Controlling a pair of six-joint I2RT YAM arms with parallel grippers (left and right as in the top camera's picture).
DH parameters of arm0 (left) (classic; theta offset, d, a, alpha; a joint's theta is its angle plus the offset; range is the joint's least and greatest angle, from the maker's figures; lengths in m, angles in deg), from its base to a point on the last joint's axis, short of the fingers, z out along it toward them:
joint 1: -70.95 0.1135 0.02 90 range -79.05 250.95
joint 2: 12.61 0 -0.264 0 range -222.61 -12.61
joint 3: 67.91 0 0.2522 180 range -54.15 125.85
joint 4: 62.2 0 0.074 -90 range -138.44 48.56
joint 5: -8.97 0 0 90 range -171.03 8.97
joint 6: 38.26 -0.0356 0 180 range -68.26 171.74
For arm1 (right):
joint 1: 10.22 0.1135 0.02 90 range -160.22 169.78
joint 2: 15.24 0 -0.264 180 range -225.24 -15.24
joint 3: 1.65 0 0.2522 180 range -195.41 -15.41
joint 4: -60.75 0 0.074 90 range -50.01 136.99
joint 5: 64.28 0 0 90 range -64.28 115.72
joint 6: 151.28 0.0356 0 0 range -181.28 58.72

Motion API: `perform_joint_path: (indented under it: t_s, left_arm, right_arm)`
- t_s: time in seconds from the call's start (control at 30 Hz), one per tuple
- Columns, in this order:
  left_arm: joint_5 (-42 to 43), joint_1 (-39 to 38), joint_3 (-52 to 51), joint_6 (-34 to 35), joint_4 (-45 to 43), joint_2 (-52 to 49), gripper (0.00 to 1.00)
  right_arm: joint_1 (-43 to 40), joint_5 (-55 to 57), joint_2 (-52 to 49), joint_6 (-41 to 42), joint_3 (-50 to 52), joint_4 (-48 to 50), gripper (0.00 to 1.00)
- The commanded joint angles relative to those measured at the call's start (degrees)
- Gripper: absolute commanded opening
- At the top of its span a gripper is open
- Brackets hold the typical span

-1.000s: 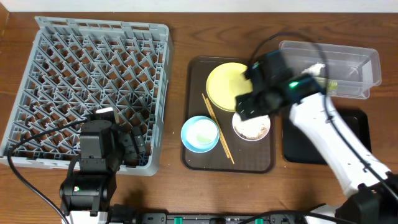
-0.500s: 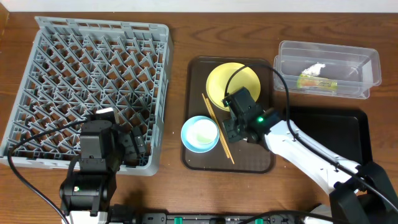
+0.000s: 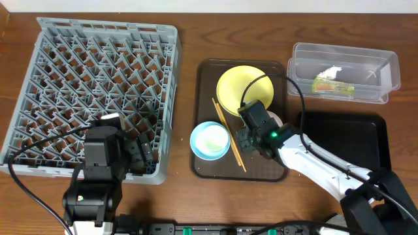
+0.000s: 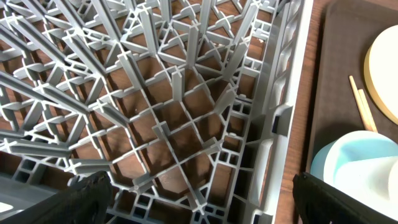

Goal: Sort waste into correct bins and load items into the dishwasher
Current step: 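Move the right gripper to the white rice bowl and grasp its rim, then carry the bowl over the black tray and tip out the rice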

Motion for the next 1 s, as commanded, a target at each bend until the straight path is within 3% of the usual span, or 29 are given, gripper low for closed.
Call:
perform_joint_path:
  t_s: [0.0, 0.33, 0.4, 0.73, 0.97]
  left_arm:
    - [-0.26, -0.13, 1.31, 0.74, 0.13, 0.04, 0.95]
    - [-0.26, -0.13, 1.31, 0.74, 0.13, 0.04, 0.95]
    - [-0.26, -0.13, 1.31, 0.74, 0.13, 0.04, 0.95]
    - [-0.26, -0.13, 1.31, 0.74, 0.13, 0.04, 0.95]
    - [-0.26, -0.13, 1.31, 0.74, 0.11, 0.04, 0.95]
  right_arm:
    - [0.74, 0.94, -0.07, 1.66, 1.81, 0.92, 0.26]
    - [0.74, 0.94, -0.07, 2.05, 2.99, 3.26, 0.11]
    - [0.74, 0.94, -0.04, 2.05, 2.97, 3.69, 0.01]
    - [0.68, -1.60, 2.40, 1.55, 0.00, 0.02, 0.01]
    - [-0.59, -2.60, 6.91, 1.42, -6.93, -9.22, 0.01]
